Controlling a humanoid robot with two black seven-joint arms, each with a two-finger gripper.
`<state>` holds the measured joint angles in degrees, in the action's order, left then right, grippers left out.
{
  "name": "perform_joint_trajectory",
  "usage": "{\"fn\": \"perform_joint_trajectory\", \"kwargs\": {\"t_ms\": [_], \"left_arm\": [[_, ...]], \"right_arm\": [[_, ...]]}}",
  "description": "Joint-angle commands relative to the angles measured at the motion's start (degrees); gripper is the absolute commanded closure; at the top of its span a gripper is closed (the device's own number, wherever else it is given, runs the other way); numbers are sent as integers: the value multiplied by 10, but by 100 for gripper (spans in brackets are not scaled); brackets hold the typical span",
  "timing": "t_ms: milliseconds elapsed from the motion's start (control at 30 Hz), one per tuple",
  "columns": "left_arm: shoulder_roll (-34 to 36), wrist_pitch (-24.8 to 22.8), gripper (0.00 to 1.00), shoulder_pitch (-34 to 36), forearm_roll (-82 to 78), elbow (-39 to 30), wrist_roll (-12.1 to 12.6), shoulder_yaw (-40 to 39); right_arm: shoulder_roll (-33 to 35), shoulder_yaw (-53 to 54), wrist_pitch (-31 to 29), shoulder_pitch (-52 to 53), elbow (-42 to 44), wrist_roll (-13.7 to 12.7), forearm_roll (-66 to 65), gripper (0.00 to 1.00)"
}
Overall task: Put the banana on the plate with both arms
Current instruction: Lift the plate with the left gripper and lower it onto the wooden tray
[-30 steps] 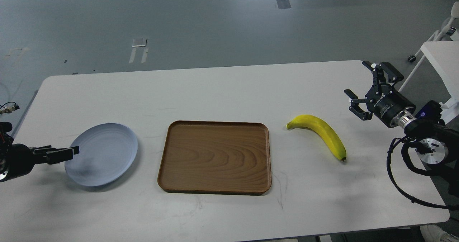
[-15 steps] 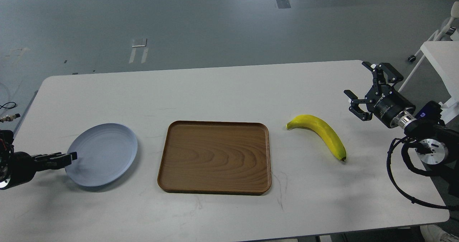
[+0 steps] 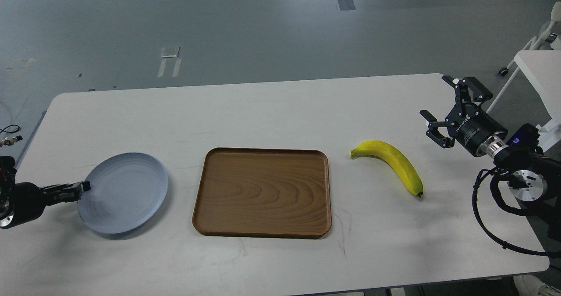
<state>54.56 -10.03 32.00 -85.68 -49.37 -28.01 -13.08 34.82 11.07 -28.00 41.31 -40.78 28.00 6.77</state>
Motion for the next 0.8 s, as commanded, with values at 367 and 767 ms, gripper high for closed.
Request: {"fn": "perform_joint_trajectory", "kwargs": {"t_ms": [367, 767], "left_arm": [[-17, -117, 100, 194, -24, -94, 0, 1], [-234, -175, 100, 322, -53, -72, 0, 98]], "right_arm": [[3, 0, 0, 1, 8, 0, 0, 0], [18, 0, 0, 1, 8, 0, 0, 0]]}}
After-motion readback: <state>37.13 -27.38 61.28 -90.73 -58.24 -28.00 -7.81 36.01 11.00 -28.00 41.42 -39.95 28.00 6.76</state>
